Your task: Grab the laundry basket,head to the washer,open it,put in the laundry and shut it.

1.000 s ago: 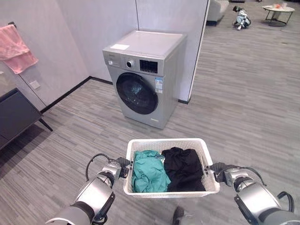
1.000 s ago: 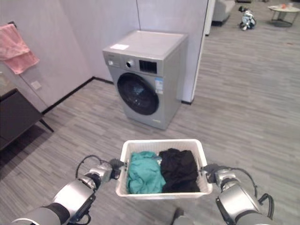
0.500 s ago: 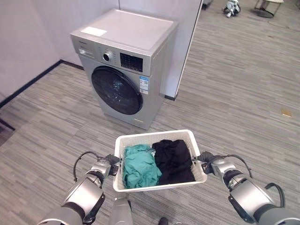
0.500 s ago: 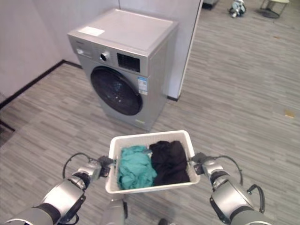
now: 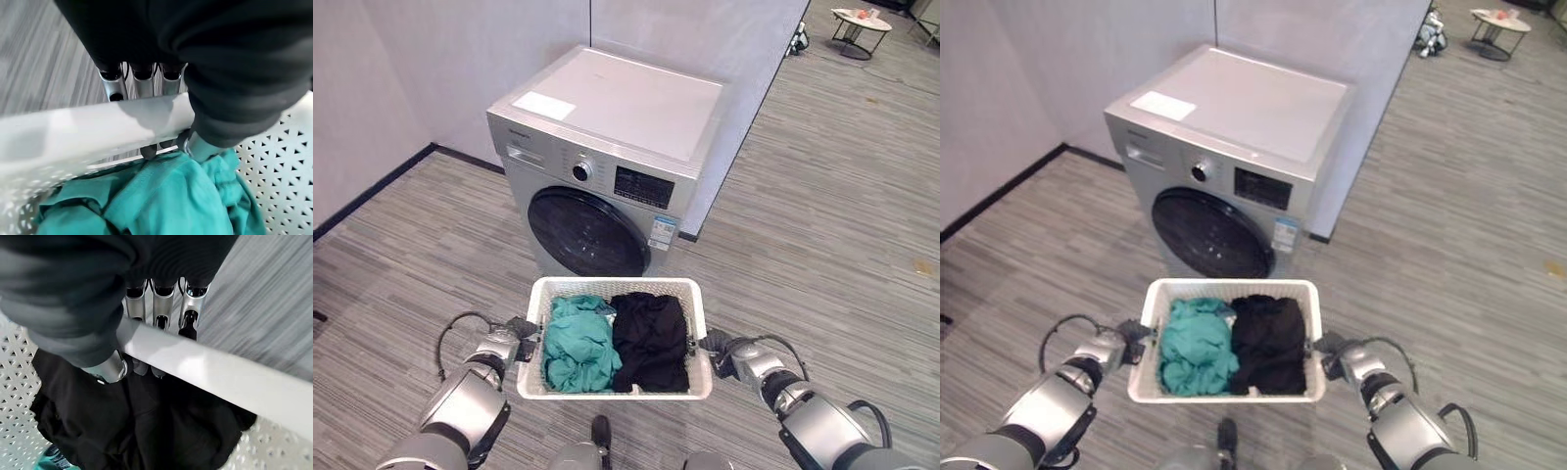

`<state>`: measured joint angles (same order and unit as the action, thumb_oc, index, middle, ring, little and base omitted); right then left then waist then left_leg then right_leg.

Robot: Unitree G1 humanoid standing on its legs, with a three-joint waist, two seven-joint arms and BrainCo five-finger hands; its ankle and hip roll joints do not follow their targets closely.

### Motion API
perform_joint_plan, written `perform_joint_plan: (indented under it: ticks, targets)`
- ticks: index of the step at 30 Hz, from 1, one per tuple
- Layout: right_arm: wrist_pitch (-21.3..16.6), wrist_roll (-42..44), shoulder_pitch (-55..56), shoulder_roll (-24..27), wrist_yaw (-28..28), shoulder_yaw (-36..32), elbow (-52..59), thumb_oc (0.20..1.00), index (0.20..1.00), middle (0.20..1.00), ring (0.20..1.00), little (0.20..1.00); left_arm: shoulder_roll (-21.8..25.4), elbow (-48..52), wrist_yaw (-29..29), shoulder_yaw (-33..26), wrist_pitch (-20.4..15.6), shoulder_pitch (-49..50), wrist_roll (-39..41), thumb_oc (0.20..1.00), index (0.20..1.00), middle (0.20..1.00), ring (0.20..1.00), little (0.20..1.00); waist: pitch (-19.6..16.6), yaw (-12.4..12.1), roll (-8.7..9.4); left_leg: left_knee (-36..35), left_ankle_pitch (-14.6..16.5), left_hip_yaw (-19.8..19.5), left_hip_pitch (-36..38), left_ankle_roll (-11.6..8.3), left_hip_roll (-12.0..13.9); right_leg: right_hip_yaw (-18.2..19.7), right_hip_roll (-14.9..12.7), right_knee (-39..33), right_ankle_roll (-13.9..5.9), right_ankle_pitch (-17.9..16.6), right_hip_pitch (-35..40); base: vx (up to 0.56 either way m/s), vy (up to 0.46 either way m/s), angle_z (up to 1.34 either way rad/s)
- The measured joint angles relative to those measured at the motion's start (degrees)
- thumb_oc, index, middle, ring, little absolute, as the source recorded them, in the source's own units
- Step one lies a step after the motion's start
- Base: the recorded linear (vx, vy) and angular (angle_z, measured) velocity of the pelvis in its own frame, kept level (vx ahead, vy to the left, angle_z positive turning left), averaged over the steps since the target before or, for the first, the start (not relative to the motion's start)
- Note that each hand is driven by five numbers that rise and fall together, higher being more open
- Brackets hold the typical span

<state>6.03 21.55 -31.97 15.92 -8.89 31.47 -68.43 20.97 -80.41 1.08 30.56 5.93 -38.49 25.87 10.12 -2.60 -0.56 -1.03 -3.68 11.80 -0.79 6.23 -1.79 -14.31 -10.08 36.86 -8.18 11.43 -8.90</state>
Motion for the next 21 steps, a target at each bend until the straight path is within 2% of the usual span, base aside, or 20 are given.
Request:
perform_joint_plan:
  ticks: [1, 2, 3, 4, 5, 6, 7, 8, 11, 13, 14, 15, 17, 21]
  targets:
    - [0.1, -0.1, 0.0, -0.2, 0.0, 0.1, 0.0, 0.200, 0.200, 0.200, 0.200, 0.200, 0.0, -0.3, 0.0, 0.0, 0.0, 0.1, 0.0, 0.200, 0.200, 0.200, 0.200, 0.200, 0.0, -1.1, -0.01, -0.3, 0.6, 1.3, 1.3, -1.00, -0.5, -5.3, -0.3, -8.0, 0.87, 0.0, -0.2, 0.08, -0.106, -0.22]
    - [0.1, -0.1, 0.1, -0.2, -0.1, 0.1, 0.0, 0.200, 0.200, 0.200, 0.200, 0.200, 0.0, -0.6, 0.0, -0.2, 0.0, 0.1, 0.0, 0.200, 0.200, 0.200, 0.200, 0.200, -0.1, -1.2, 0.08, 0.1, 1.1, 1.5, 1.6, -1.89, -1.1, -9.2, -0.4, -16.7, 1.29, -1.5, 0.2, 0.11, -0.079, -0.16]
    - [0.1, -0.2, 0.2, 0.0, -0.3, 0.2, -0.3, 0.200, 0.200, 0.200, 0.200, 0.200, -0.2, -0.5, 0.1, 0.1, 0.0, -0.2, -0.2, 0.200, 0.200, 0.200, 0.200, 0.200, -0.2, -1.0, 0.20, 0.4, 1.9, 0.6, 1.7, -2.88, -1.5, -9.6, -0.2, -22.4, 1.23, -3.4, -0.2, 0.12, -0.098, 0.24]
    - [0.1, -0.5, 0.1, 0.7, -0.5, 0.3, -0.6, 0.200, 0.200, 0.200, 0.200, 0.200, -0.3, -0.8, 0.1, 0.8, 0.0, -1.3, -1.3, 0.200, 0.200, 0.200, 0.200, 0.200, -0.2, -0.9, 0.24, 0.4, 2.4, -0.2, 1.6, -3.54, -2.1, -8.4, -0.1, -26.5, 0.69, -6.9, -0.9, 0.06, -0.073, 0.47]
    - [0.2, -0.5, 0.2, 1.2, -0.6, 0.4, -0.7, 0.200, 0.200, 0.200, 0.200, 0.200, -0.7, -1.1, 0.4, 1.1, -0.2, -1.7, -1.5, 0.200, 0.200, 0.200, 0.200, 0.200, -0.2, -0.8, 0.26, 0.8, 2.5, -0.3, 1.7, -3.40, -2.4, -6.8, 0.3, -27.9, 0.43, -9.0, -1.4, 0.09, -0.119, 0.51]
    - [0.3, -0.5, 0.1, 0.7, -0.7, 0.2, -1.5, 0.200, 0.200, 0.200, 0.200, 0.200, -1.4, -1.1, 0.3, 1.8, 0.0, -1.5, -1.7, 0.200, 0.200, 0.200, 0.200, 0.200, -0.5, -0.8, 0.68, 1.2, 2.9, -0.1, 2.7, -3.29, -2.3, -5.5, 1.2, -25.2, 0.85, -10.1, -1.2, 0.12, -0.129, 0.45]
    - [0.3, -0.5, 0.0, 0.6, -0.7, 0.2, -2.0, 0.200, 0.200, 0.200, 0.200, 0.200, -1.3, -1.1, 0.3, 1.6, 0.0, -1.3, -1.7, 0.200, 0.200, 0.200, 0.200, 0.200, -1.0, -0.9, 0.87, 1.4, 3.6, 0.4, 2.7, -4.22, -2.1, -4.9, 2.2, -24.6, 0.84, -10.0, -0.8, 0.10, -0.096, 0.32]
    - [0.3, -0.5, 0.0, 0.4, -0.7, 0.2, -2.0, 0.200, 0.200, 0.200, 0.200, 0.200, -1.4, -1.1, 0.3, 1.6, -0.1, -1.1, -1.7, 0.200, 0.200, 0.200, 0.200, 0.200, -1.6, -1.1, 1.16, 1.4, 4.1, 1.4, 2.8, -4.97, -1.8, -5.6, 2.9, -24.3, 1.14, -9.8, -0.2, 0.09, -0.098, 0.14]
    - [0.2, -0.5, -0.3, 0.0, -1.0, 0.1, -1.9, 0.200, 0.200, 0.200, 0.200, 0.200, -1.0, -1.0, 0.3, 1.0, -0.3, 0.4, -1.7, 0.200, 0.200, 0.200, 0.200, 0.200, -2.3, -1.4, 1.65, 1.9, 4.1, 0.9, 3.0, -5.08, -2.1, -6.4, 3.7, -26.8, 1.52, -9.8, 3.3, 0.06, -0.077, 0.03]
    - [0.2, -0.5, -0.2, 0.1, -1.2, 0.2, -2.0, 0.200, 0.200, 0.200, 0.200, 0.200, -1.2, -1.0, 0.3, -0.5, -0.3, 1.3, -1.8, 0.200, 0.200, 0.200, 0.200, 0.200, -2.7, -1.4, 2.15, 2.1, 4.1, 0.7, 3.0, -5.08, -2.6, -6.6, 3.5, -32.7, 3.11, -12.0, 7.8, 0.09, -0.086, 0.16]
    - [0.4, -1.6, -0.2, 0.3, -1.1, 0.2, -2.0, 0.200, 0.200, 0.200, 0.200, 0.200, -1.5, -1.0, 0.3, -1.5, -0.4, 2.3, -2.1, 0.200, 0.200, 0.200, 0.200, 0.200, -3.0, -1.4, 1.66, 2.2, 4.0, -0.2, 3.2, -5.23, -2.0, -8.1, 5.3, -38.6, 6.30, -14.7, 11.5, 0.10, -0.102, 0.24]
    - [0.4, -2.1, -0.2, 1.0, -1.1, 0.3, -1.7, 0.200, 0.200, 0.200, 0.200, 0.200, -2.3, -0.9, 0.3, -2.8, -0.4, 3.6, -2.2, 0.200, 0.200, 0.200, 0.200, 0.200, -3.3, -1.5, 1.64, 2.9, 4.1, -0.2, 3.5, -5.25, -1.3, -8.4, 6.2, -40.1, 7.26, -15.1, 12.8, 0.06, -0.076, 0.22]
    - [0.4, -2.2, -0.2, 1.8, -1.2, 0.3, -0.9, 0.200, 0.200, 0.200, 0.200, 0.200, -2.7, -0.5, 0.4, -2.9, -0.5, 5.0, -2.2, 0.200, 0.200, 0.200, 0.200, 0.200, -3.8, -1.4, 0.73, 2.0, 4.6, -0.2, 3.5, -4.89, 0.0, -8.5, 7.5, -39.5, 8.23, -14.4, 12.1, 0.06, -0.075, -0.01]
    - [0.5, -3.2, 0.6, 3.3, -1.2, 1.5, 2.6, 0.200, 0.200, 0.200, 0.200, 0.200, -2.7, 0.3, 0.4, -2.9, -0.5, 6.1, -2.2, 0.200, 0.200, 0.200, 0.200, 0.200, -4.1, -1.0, 0.24, 2.3, 4.7, -0.1, 2.1, -4.70, 1.2, -8.4, 8.2, -37.4, 9.86, -13.5, 9.9, 0.03, -0.010, -0.04]
